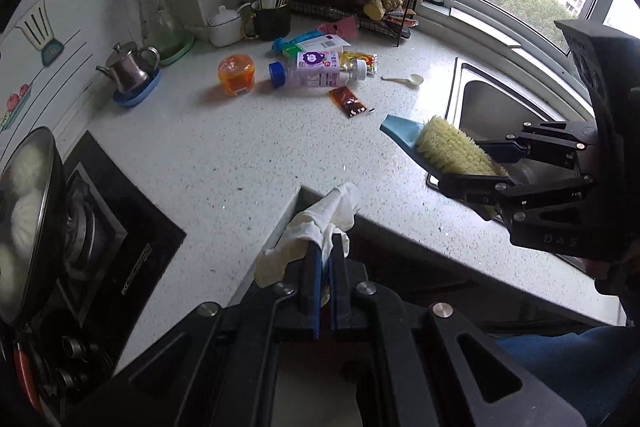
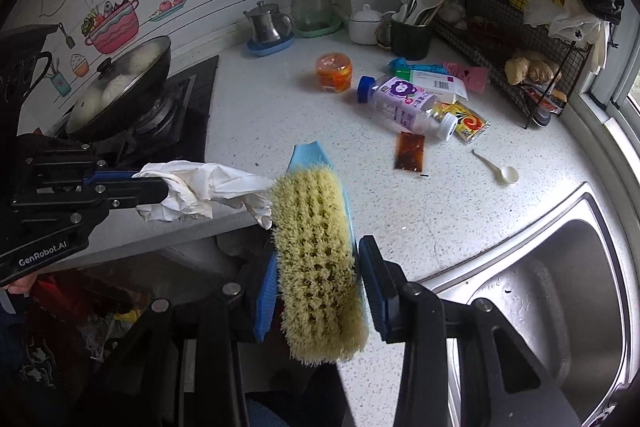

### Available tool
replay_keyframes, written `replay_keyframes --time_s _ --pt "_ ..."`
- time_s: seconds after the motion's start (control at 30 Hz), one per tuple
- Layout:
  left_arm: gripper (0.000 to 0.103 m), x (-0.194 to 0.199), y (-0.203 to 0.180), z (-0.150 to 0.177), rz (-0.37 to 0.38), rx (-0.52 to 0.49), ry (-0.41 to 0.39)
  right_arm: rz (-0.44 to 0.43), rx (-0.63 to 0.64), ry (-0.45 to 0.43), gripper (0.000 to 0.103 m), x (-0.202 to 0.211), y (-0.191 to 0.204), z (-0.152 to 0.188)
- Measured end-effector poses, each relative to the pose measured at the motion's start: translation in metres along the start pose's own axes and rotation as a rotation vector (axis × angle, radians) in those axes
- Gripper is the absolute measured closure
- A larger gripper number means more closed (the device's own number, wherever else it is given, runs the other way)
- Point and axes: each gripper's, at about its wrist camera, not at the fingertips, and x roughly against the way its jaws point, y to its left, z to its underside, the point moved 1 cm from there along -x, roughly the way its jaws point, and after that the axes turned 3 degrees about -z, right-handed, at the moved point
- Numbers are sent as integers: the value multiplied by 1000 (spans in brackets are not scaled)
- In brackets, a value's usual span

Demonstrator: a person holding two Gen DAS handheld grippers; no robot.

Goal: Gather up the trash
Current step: 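Carry the gloves and brush down toward the cabinet bin with both tools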

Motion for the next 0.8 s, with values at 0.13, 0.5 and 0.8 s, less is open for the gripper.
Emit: replay_keyframes --time_s 0.13,0.5,0.8 --pt "101 8 9 47 -11 32 27 -23 30 23 67 -6 32 19" --pt "101 -45 26 153 22 118 167 -89 51 144 67 -80 89 92" --pt "101 -163 24 208 68 136 245 -46 70 189 67 -172 75 145"
